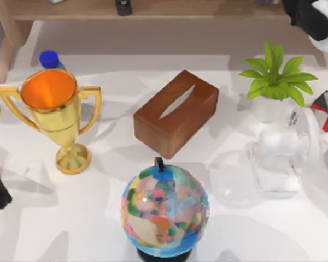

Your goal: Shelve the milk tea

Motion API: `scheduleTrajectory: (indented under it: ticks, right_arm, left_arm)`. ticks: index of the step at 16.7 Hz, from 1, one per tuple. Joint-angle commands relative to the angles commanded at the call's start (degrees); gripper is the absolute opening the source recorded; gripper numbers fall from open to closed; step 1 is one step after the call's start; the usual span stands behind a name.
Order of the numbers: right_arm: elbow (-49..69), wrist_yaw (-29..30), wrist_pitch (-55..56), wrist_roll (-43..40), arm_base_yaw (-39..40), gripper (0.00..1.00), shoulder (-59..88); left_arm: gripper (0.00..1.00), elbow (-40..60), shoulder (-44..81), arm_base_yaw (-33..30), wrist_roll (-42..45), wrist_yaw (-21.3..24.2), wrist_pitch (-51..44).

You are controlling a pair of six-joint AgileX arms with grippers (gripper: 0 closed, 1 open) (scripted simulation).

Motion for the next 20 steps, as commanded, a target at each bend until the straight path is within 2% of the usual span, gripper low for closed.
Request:
scheduleTrajectory:
  ticks: [10, 20]
  right_arm:
    - [4.0, -1.1, 2.4, -0.2, -1.1, 0.00, 6.4]
    - [4.0, -1.1, 2.4, -0.2, -1.1, 0.75, 6.4]
  left_arm:
    - [1.00, 0.0, 0.0, 0.0, 0.0, 0.0, 0.0]
    - [1.00, 0.0, 0.0, 0.0, 0.0, 0.0, 0.0]
